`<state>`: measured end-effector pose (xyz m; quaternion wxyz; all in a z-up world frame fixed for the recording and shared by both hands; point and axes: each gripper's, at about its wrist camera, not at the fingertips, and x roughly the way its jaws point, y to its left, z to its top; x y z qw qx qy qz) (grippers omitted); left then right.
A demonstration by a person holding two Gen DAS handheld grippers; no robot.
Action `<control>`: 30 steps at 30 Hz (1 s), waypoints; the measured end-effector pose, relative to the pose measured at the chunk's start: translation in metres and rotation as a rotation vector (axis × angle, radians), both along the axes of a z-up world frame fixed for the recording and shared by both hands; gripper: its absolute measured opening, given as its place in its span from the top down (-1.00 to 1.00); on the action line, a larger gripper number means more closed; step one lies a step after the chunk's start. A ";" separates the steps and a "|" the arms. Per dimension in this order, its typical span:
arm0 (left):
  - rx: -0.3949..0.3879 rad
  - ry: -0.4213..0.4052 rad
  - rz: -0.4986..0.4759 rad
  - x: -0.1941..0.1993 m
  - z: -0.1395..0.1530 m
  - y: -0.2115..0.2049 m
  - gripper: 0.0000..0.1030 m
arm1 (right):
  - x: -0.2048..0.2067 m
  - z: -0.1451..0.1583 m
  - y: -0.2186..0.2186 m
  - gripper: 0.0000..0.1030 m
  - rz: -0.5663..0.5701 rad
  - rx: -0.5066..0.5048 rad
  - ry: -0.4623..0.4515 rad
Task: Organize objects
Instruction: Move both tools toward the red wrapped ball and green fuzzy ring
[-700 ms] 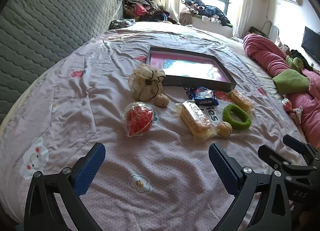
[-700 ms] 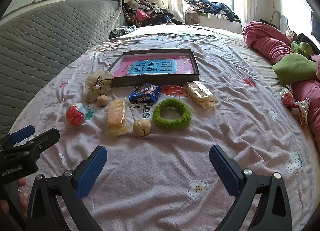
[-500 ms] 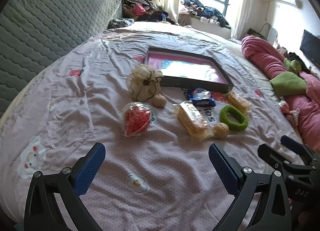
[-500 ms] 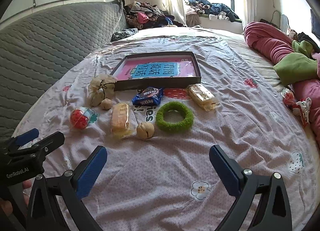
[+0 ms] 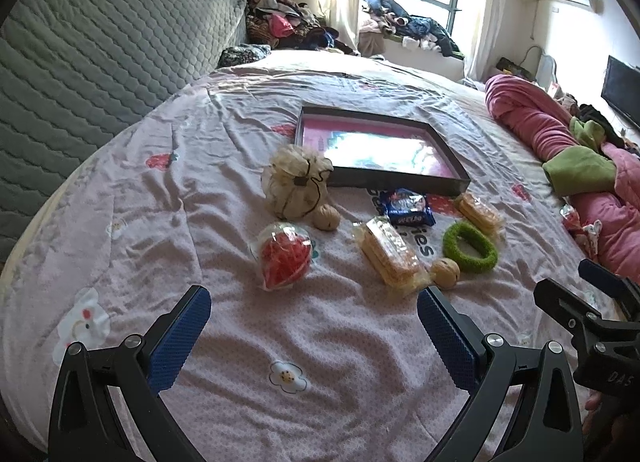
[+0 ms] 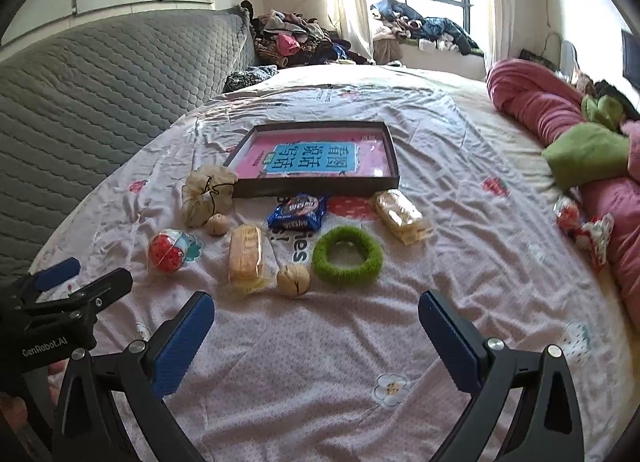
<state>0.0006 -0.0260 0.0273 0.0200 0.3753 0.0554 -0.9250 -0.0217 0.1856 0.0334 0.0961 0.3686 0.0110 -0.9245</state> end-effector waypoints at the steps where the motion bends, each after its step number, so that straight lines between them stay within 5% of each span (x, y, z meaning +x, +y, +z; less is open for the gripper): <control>1: -0.001 0.005 0.002 -0.001 0.003 -0.001 -1.00 | -0.001 0.002 -0.001 -1.00 0.002 0.005 0.003; 14: -0.054 0.045 0.005 -0.033 0.037 -0.005 -1.00 | -0.031 0.027 -0.012 -1.00 0.014 0.067 0.019; 30: -0.041 -0.047 0.021 -0.075 -0.006 -0.015 -1.00 | -0.073 -0.009 -0.018 -1.00 0.029 0.095 -0.070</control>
